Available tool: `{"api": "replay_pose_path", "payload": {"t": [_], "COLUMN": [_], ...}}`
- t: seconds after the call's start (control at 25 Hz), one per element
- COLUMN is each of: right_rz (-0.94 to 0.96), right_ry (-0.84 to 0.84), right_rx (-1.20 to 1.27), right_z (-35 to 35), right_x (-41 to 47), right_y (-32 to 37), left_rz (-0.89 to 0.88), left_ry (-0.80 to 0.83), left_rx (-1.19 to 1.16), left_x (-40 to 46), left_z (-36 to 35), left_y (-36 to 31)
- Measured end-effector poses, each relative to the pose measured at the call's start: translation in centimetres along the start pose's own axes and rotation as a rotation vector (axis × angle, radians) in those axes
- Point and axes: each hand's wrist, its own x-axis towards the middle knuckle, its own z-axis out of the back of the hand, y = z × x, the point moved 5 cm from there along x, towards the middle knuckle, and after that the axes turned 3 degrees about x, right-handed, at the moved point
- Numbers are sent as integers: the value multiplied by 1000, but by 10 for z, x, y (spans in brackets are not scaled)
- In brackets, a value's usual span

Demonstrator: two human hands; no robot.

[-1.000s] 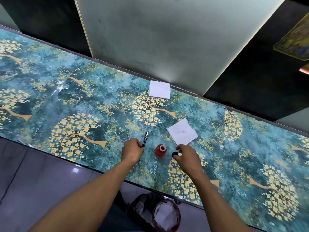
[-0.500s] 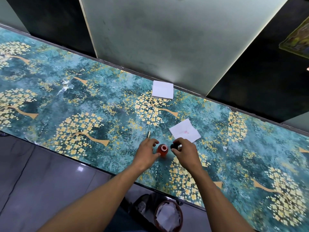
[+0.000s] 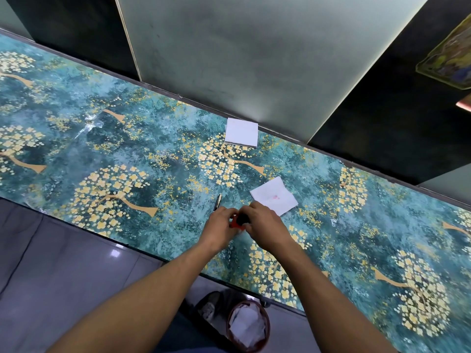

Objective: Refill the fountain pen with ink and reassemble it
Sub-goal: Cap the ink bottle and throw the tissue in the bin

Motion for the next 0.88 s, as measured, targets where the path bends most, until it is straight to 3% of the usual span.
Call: {"api": "replay_pose_path", "payload": {"t": [0.32, 0.4, 0.52, 0.72, 0.88], "right_rz": [-146, -120, -30, -88, -8], "right_ry": [-20, -64, 4, -77, 1], "right_rx": [-226, -125, 25, -97, -53], "right_z": [1, 2, 0, 6, -4], "right_x": [7, 1, -5, -3, -3], "right_y": [-3, -6, -9, -12, -5], "left_rz": [-26, -26, -23, -26, -15], "left_ry": [-32, -26, -20, -31, -24], "left_rx": [8, 11, -15, -42, -52], "left_x": [1, 1, 2, 1, 2], "left_z": [-2, -1, -2, -1, -2], "left_y": [4, 3, 4, 4, 4]}}
